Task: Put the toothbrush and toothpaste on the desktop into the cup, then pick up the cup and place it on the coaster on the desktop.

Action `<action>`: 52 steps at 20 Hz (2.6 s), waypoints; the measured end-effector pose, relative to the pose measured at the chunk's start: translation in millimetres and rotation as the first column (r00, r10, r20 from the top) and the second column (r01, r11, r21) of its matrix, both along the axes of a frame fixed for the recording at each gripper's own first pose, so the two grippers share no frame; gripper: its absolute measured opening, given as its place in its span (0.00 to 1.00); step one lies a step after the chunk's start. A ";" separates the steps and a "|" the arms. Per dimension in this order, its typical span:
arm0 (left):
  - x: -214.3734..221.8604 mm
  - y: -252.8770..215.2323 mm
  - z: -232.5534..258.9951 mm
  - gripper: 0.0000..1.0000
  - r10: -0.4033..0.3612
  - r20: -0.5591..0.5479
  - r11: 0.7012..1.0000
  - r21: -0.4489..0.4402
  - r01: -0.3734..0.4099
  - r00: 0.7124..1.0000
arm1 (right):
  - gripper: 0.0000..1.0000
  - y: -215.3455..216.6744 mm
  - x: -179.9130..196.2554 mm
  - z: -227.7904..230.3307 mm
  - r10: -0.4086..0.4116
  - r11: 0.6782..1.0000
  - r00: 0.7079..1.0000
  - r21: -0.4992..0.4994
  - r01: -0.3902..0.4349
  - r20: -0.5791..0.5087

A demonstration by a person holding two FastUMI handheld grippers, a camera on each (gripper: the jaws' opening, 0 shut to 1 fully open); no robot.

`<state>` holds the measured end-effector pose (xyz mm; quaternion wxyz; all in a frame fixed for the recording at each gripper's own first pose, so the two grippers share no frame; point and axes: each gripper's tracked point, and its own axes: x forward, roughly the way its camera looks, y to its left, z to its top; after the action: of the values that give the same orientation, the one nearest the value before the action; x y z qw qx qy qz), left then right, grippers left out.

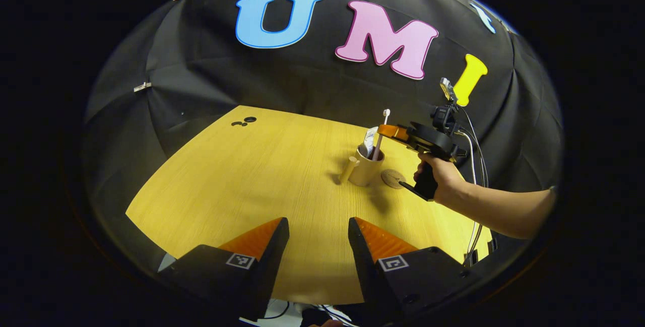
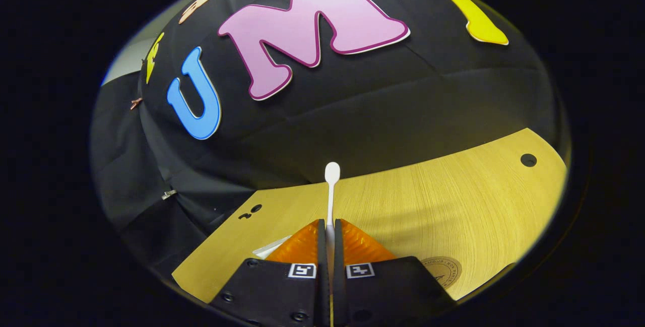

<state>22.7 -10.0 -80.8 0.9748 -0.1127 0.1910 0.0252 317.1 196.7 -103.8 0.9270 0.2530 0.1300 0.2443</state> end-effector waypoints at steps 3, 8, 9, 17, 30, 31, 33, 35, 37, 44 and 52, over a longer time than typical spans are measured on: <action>-6.3 -3.1 -2.5 0.74 0.009 -0.002 1.000 0.008 -0.009 1.000 | 0.09 0.4 -6.4 -0.5 0.020 1.000 1.000 -0.008 -0.020 0.001; -7.4 -9.8 -5.4 0.74 0.006 -0.002 1.000 -0.011 -0.006 1.000 | 0.13 4.2 -25.6 -13.8 0.075 0.997 0.996 -0.027 -0.076 -0.038; -6.5 -11.1 -4.8 0.74 -0.003 -0.002 1.000 -0.015 0.003 1.000 | 0.16 5.5 -30.6 -17.9 0.085 0.996 0.995 -0.023 -0.086 -0.054; 26.9 -21.5 -24.2 0.74 -0.136 -0.101 0.990 0.015 0.138 0.986 | 0.53 -11.7 -74.9 -17.8 0.144 0.989 0.981 0.036 -0.140 -0.131; 154.4 -29.2 -38.1 0.74 -0.401 -0.316 0.873 0.151 0.463 0.860 | 0.74 -112.0 -165.2 -61.0 0.131 0.991 0.951 0.016 -0.132 -0.280; 162.3 -30.8 -39.8 0.74 -0.417 -0.337 0.862 0.149 0.485 0.844 | 0.74 -124.0 -173.8 -65.4 0.121 0.992 0.948 0.015 -0.122 -0.294; 177.0 -33.5 -43.2 0.74 -0.446 -0.384 0.832 0.155 0.533 0.809 | 0.74 -143.2 -186.9 -76.5 0.102 0.994 0.943 0.001 -0.107 -0.316; 193.7 -36.6 -44.4 0.74 -0.471 -0.426 0.796 0.171 0.580 0.772 | 0.75 -168.8 -202.0 -88.7 0.075 0.996 0.941 -0.028 -0.089 -0.329; 212.7 -43.4 -47.8 0.73 -0.483 -0.466 0.764 0.189 0.617 0.741 | 0.74 -188.5 -215.4 -96.1 0.056 0.996 0.937 -0.043 -0.076 -0.345; 264.6 -60.2 -68.4 0.64 -0.472 -0.618 0.631 0.261 0.730 0.629 | 0.74 -234.8 -253.2 -121.8 -0.028 0.998 0.913 -0.056 0.005 -0.407; 294.7 -67.5 -83.9 0.39 -0.396 -0.745 0.536 0.287 0.794 0.536 | 0.74 -255.6 -266.2 -132.1 -0.074 0.997 0.895 -0.040 0.062 -0.441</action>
<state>317.4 -77.5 -164.7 0.7815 0.2930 0.4965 -0.2385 50.9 -58.9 -236.0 0.8844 0.2946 0.3310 0.1463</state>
